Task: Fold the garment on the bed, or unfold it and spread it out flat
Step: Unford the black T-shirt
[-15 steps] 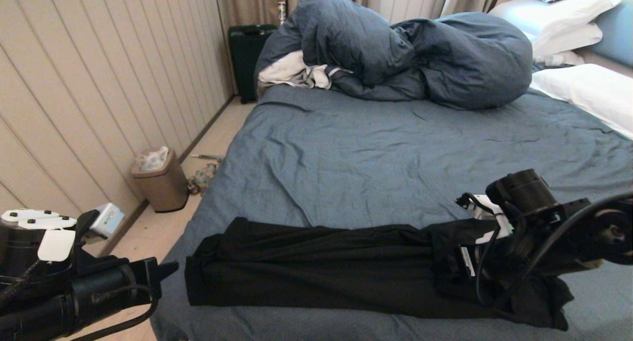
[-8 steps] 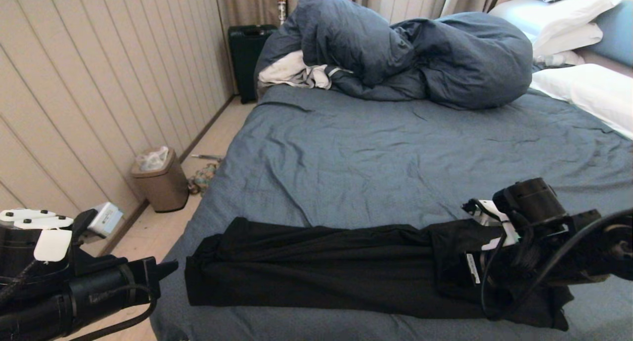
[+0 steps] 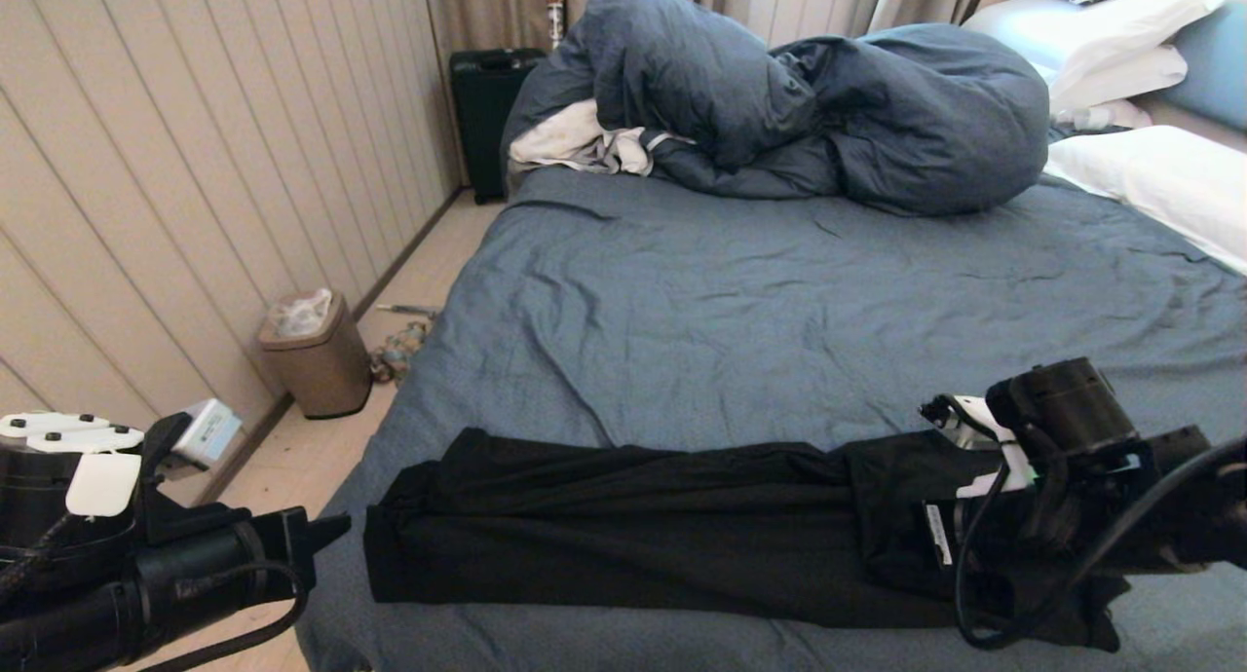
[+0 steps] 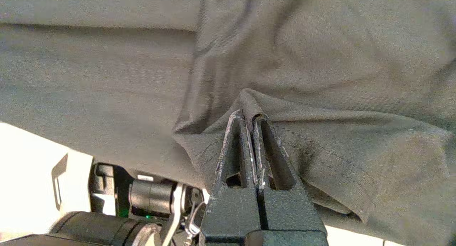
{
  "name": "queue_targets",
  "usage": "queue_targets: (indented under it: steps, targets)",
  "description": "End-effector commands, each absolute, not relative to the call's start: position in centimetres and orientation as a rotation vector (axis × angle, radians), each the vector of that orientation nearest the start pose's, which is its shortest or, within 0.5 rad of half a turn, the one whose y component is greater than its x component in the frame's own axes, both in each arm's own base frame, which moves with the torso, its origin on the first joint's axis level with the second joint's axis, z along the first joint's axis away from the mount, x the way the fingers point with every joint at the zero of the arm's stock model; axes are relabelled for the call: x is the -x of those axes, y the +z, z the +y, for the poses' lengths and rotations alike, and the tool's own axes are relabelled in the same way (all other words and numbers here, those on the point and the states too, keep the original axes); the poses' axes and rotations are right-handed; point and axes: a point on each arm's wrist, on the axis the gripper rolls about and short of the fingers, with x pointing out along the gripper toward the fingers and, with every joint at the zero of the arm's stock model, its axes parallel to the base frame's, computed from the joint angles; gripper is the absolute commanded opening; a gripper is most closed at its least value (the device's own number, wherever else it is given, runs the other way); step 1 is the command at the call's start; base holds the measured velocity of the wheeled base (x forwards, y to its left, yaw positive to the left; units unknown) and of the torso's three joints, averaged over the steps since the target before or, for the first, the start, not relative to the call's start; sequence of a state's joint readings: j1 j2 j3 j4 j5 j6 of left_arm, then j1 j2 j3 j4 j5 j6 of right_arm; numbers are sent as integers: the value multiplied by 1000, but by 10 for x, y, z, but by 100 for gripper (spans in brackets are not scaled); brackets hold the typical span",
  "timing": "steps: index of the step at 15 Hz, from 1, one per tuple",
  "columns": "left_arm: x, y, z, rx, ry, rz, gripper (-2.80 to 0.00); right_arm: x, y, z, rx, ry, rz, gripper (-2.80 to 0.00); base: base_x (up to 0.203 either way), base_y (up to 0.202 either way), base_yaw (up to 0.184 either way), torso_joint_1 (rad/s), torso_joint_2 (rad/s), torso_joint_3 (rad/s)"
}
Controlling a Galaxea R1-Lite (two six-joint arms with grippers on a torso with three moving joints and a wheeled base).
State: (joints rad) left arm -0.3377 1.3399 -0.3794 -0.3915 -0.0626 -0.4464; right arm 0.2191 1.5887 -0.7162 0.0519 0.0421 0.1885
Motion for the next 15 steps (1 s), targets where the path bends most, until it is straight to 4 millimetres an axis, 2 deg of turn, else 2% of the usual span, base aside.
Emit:
queue_targets:
  steps: [1, 4, 9, 13, 15]
  targets:
    - [-169, 137, -61, 354, -255, 640, -280, -225, 147, 51, -102, 162, 883, -280, 0, 0, 0, 0, 0, 0]
    - [-165, 142, -60, 362, -269, 617, -280, -228, 191, 50, -125, 119, 696, -280, 0, 0, 0, 0, 0, 0]
    - [-162, 147, -59, 398, -273, 596, -280, -254, 251, 49, -149, 44, 470, -280, 0, 0, 0, 0, 0, 0]
    - [-160, 151, -59, 429, -273, 582, -280, -287, 258, 38, -127, -93, 430, -280, 0, 0, 0, 0, 0, 0]
    - [-161, 150, -59, 434, -273, 589, -280, -309, 251, 39, -115, -106, 446, -280, 0, 0, 0, 0, 0, 0]
